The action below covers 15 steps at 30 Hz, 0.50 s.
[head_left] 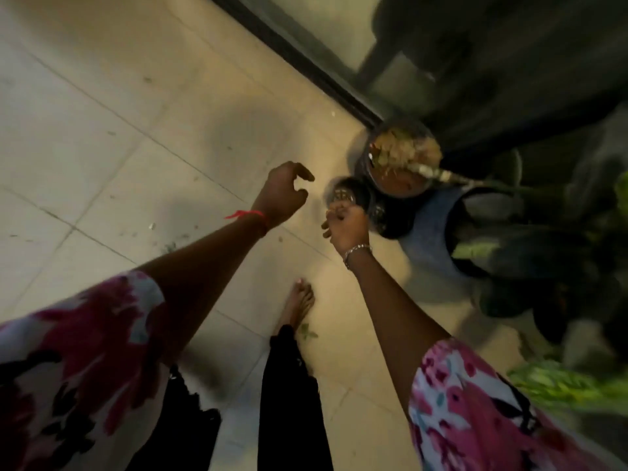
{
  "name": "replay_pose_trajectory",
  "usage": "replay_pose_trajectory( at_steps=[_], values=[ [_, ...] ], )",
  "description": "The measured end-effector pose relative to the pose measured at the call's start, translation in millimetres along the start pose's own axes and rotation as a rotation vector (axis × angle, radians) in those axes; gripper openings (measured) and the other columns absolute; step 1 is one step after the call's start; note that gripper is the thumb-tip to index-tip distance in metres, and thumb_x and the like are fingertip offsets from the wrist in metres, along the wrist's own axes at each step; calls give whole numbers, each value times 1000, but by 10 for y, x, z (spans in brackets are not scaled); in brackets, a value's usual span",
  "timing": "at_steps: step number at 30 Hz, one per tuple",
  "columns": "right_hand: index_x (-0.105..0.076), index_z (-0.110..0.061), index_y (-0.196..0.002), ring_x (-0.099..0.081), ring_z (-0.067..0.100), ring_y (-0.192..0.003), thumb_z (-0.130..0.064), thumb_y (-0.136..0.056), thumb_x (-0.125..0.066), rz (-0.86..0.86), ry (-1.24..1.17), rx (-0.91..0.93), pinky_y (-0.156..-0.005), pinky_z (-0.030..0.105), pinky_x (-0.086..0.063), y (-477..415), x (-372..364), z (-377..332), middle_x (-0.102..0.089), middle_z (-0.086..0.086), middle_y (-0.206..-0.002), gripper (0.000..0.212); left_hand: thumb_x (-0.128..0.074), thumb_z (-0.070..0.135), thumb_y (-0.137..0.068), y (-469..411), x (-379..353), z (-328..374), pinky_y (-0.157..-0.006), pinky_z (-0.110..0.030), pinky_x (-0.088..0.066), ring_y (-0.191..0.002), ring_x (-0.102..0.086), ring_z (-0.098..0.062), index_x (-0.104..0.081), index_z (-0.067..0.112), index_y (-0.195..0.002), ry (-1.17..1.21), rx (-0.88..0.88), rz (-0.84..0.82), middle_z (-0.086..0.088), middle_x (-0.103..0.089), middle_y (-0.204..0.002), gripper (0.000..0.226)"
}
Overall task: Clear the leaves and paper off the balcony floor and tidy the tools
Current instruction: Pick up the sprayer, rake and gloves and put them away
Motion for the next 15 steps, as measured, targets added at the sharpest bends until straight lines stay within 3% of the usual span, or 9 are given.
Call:
replay_pose_trajectory(
  at_steps=[4, 8, 13, 15],
  values=[
    [-54, -8, -93, -50, 10, -46, 3, -91, -49, 77, -133, -127, -34, 11, -35, -90, 272, 582, -54, 7, -66, 12, -57, 1, -86, -76, -666, -56, -93, -22, -33, -121, -45, -25, -58, 5, -118, -88, 26, -143, -13, -52, -129, 32],
    [-57, -7, -93, -51, 17, -51, -1, -91, -49, 143, -258, -239, -34, 15, -39, -215, 369, 985, -55, 7, -65, 10, -59, 5, -88, -129, -1029, -174, -81, -18, -36, -119, -48, -24, -56, 2, -123, -95, 74, -196, -12, -53, -130, 34],
    [-59, 4, -110, -57, 25, -66, -8, -94, -50, 202, -463, -396, -50, 34, -52, -469, 327, 1413, -57, 15, -87, 22, -61, 16, -90, -292, -1315, -414, -84, -27, -41, -117, -50, -27, -52, 4, -127, -95, 196, -261, -13, -51, -129, 39],
    [-56, 9, -114, -59, 30, -77, -10, -95, -51, 195, -575, -471, -60, 41, -53, -551, 274, 1547, -57, 15, -86, 27, -61, 21, -91, -379, -1404, -504, -90, -29, -42, -119, -50, -28, -48, 4, -130, -45, 271, -274, -14, -49, -132, 45]
  ],
)
Point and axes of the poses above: each hand's wrist, its own y-axis away from the middle knuckle, its own x-axis out of the back of the hand, z = x × y, the point moved 3 cm from there along -y, towards the middle knuckle
